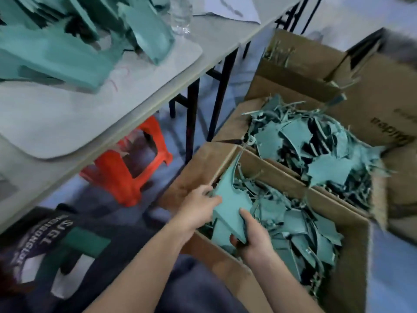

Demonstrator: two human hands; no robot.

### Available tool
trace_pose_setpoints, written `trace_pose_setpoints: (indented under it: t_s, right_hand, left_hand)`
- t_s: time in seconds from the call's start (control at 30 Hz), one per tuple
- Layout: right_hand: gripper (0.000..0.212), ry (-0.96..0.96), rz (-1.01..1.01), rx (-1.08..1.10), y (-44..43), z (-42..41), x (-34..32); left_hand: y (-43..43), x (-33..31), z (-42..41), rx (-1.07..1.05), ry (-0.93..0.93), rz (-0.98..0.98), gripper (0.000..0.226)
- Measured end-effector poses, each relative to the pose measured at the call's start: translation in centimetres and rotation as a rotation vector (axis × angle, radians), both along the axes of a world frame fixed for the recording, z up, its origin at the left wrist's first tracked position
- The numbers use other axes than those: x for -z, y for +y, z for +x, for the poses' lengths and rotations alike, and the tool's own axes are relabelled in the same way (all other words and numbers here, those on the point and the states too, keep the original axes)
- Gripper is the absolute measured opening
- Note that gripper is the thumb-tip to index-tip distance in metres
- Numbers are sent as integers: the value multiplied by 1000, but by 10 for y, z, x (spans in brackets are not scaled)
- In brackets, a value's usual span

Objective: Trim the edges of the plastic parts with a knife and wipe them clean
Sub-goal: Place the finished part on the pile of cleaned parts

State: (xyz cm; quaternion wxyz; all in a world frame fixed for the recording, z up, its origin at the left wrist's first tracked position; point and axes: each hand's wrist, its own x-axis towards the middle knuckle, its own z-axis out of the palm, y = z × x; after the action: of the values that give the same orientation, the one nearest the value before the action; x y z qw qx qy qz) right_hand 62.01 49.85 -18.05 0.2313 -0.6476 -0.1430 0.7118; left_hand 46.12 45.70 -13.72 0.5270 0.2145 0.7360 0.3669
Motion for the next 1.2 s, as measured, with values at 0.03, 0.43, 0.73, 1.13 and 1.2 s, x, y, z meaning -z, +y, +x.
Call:
trace_pose_setpoints:
  t_s: [0.03, 0.43, 0.73, 1.13, 1.2]
  right_hand:
    - [34, 34, -33, 48, 7, 6, 14]
    - [43, 268, -298, 77, 3, -43, 52]
    - [27, 762, -25, -372, -14, -163, -93]
    - [25, 851, 534, -1109, -52, -318, -236]
    - [23, 773, 670, -1161, -71, -356, -249]
  left_hand:
    - [-4, 10, 4, 23, -38, -23, 55]
    - [-24, -2, -31, -166, -92, 134, 38]
    - [-51, -80, -87, -501, 75, 431, 15]
    - [-173, -207, -212, -582, 347, 649, 32]
    - [-198, -211, -243, -711, 477, 620, 27]
